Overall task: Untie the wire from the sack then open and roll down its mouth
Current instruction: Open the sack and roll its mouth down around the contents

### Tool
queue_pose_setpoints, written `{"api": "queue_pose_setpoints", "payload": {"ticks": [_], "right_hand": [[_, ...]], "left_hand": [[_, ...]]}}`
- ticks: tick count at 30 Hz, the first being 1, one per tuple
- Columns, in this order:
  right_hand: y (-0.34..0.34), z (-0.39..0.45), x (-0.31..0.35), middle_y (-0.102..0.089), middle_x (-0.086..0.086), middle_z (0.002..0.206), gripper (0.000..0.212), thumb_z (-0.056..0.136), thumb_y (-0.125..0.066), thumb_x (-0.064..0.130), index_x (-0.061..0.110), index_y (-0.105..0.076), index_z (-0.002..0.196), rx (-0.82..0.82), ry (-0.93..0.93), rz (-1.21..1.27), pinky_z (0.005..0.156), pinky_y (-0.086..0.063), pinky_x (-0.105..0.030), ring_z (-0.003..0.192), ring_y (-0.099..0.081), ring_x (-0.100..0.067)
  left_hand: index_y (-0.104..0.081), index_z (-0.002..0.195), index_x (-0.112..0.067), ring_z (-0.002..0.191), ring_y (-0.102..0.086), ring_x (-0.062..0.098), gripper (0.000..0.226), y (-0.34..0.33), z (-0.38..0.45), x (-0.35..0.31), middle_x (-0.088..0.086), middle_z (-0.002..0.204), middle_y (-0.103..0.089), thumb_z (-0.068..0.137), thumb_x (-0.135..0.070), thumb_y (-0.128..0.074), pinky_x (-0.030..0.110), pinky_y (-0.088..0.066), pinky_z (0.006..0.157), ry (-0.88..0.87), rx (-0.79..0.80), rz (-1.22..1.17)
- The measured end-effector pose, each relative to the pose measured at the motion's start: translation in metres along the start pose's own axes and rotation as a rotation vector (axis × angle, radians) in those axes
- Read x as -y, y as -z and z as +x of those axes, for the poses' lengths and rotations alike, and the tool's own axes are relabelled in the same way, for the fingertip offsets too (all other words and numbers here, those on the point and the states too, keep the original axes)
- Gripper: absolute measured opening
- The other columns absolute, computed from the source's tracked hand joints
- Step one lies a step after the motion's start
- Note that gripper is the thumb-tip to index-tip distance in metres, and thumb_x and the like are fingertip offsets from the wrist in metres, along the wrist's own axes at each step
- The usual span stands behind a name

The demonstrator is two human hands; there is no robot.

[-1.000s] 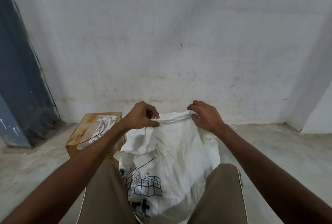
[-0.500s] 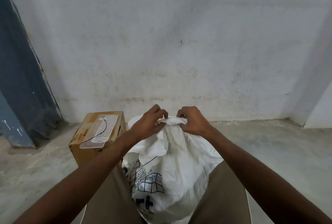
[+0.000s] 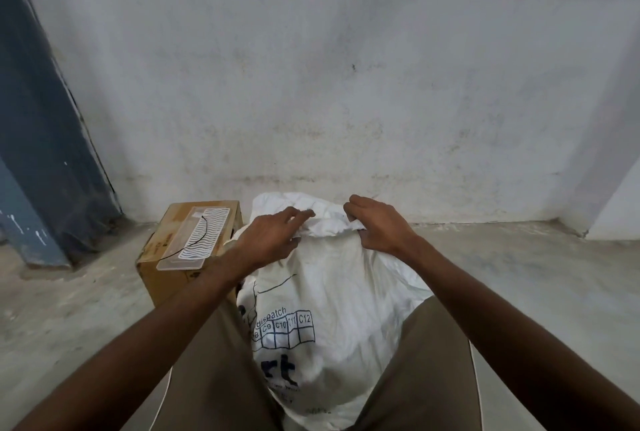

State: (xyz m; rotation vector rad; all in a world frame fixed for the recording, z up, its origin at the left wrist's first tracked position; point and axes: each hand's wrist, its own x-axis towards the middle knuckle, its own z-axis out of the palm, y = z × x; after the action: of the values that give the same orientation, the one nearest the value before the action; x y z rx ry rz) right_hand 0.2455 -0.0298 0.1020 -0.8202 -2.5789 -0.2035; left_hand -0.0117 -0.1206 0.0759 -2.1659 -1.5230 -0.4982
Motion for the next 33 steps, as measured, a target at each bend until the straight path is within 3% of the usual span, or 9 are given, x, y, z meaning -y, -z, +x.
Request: {"api": "queue_pose_setpoints", "payload": {"ticks": [3, 8, 13, 16, 20, 23, 27, 30, 33], "right_hand": [[-0.007, -0.004, 0.000, -0.049, 0.009, 0.090, 0.034, 0.067, -0.063, 0.005, 0.023, -0.048, 0.092, 0.012, -0.097, 0.099, 0.054, -0.039, -0.033, 0.072, -0.049, -0.015], [0.004, 0.007, 0.009, -0.065, 0.013, 0.104, 0.062, 0.057, -0.091, 0.057, 0.039, -0.062, 0.110, 0.267, -0.256, 0.530, 0.079, -0.051, -0.026, 0.091, -0.062, -0.005], [-0.008, 0.002, 0.016, -0.066, 0.009, 0.073, 0.027, 0.063, -0.085, 0.033, 0.027, -0.069, 0.083, 0.228, -0.200, 0.310, 0.063, -0.055, -0.035, 0.067, -0.062, -0.010], [-0.018, -0.004, 0.021, -0.054, 0.006, 0.061, 0.015, 0.066, -0.072, 0.018, 0.020, -0.057, 0.070, 0.132, -0.171, 0.201, 0.056, -0.046, -0.036, 0.059, -0.051, -0.018], [-0.026, -0.016, 0.018, -0.055, -0.002, 0.065, 0.020, 0.065, -0.071, 0.005, 0.015, -0.055, 0.072, 0.003, -0.045, 0.098, 0.050, -0.048, -0.038, 0.060, -0.056, -0.027], [-0.033, -0.033, 0.028, -0.057, -0.003, 0.065, 0.031, 0.052, -0.076, -0.007, 0.014, -0.069, 0.075, -0.072, 0.137, 0.009, 0.039, -0.041, -0.029, 0.057, -0.060, -0.027], [-0.043, -0.041, 0.028, -0.057, -0.004, 0.065, 0.036, 0.046, -0.078, -0.010, 0.012, -0.068, 0.072, -0.165, 0.149, -0.008, 0.036, -0.041, -0.029, 0.056, -0.059, -0.025], [-0.042, -0.042, 0.027, -0.053, -0.005, 0.065, 0.031, 0.052, -0.075, -0.013, 0.008, -0.064, 0.070, -0.227, 0.116, 0.099, 0.038, -0.044, -0.036, 0.054, -0.055, -0.025], [-0.040, -0.049, 0.027, -0.052, -0.005, 0.065, 0.030, 0.053, -0.072, -0.014, 0.008, -0.061, 0.069, -0.291, 0.149, 0.143, 0.040, -0.042, -0.033, 0.055, -0.052, -0.023]], "left_hand": [[-0.073, 0.099, -0.007, 0.071, -0.071, 0.030, 0.043, 0.001, -0.002, -0.010, 0.013, 0.098, -0.072, 0.059, -0.005, -0.090, 0.032, -0.053, 0.045, -0.054, -0.078, 0.020], [-0.064, 0.073, -0.004, 0.059, -0.054, 0.028, 0.036, -0.005, 0.004, -0.017, 0.011, 0.074, -0.056, 0.045, 0.008, -0.083, 0.030, -0.039, 0.038, 0.058, -0.155, -0.080], [-0.066, 0.079, -0.007, 0.059, -0.052, 0.026, 0.031, -0.023, 0.000, -0.028, 0.010, 0.074, -0.055, 0.054, 0.004, -0.081, 0.029, -0.034, 0.038, -0.197, -0.154, 0.052], [-0.063, 0.102, -0.021, 0.068, -0.059, 0.019, 0.047, -0.031, -0.003, -0.025, -0.002, 0.088, -0.059, 0.059, -0.023, -0.083, 0.031, -0.048, 0.049, -0.066, -0.023, -0.249], [-0.049, 0.138, -0.027, 0.103, -0.056, 0.006, 0.089, -0.032, -0.008, -0.009, -0.007, 0.118, -0.058, 0.061, -0.047, -0.088, 0.019, -0.045, 0.091, 0.118, 0.074, -0.593], [-0.066, 0.121, -0.020, 0.106, -0.057, 0.001, 0.067, -0.030, -0.007, -0.002, -0.007, 0.118, -0.067, 0.063, -0.039, -0.094, 0.009, -0.039, 0.093, 0.157, 0.242, -0.643], [-0.063, 0.091, -0.016, 0.073, -0.057, 0.014, 0.026, -0.040, -0.010, -0.017, -0.005, 0.075, -0.063, 0.071, -0.027, -0.076, 0.030, -0.047, 0.069, 0.107, 0.304, -0.508], [-0.050, 0.133, -0.020, 0.096, -0.049, 0.014, 0.065, -0.051, -0.016, -0.027, -0.002, 0.099, -0.059, 0.074, -0.037, -0.072, 0.031, -0.042, 0.084, 0.050, 0.232, -0.409], [-0.054, 0.139, -0.019, 0.115, -0.047, 0.023, 0.077, -0.058, -0.019, -0.026, 0.007, 0.124, -0.051, 0.072, -0.047, -0.078, 0.038, -0.039, 0.100, 0.060, 0.141, -0.343]]}}
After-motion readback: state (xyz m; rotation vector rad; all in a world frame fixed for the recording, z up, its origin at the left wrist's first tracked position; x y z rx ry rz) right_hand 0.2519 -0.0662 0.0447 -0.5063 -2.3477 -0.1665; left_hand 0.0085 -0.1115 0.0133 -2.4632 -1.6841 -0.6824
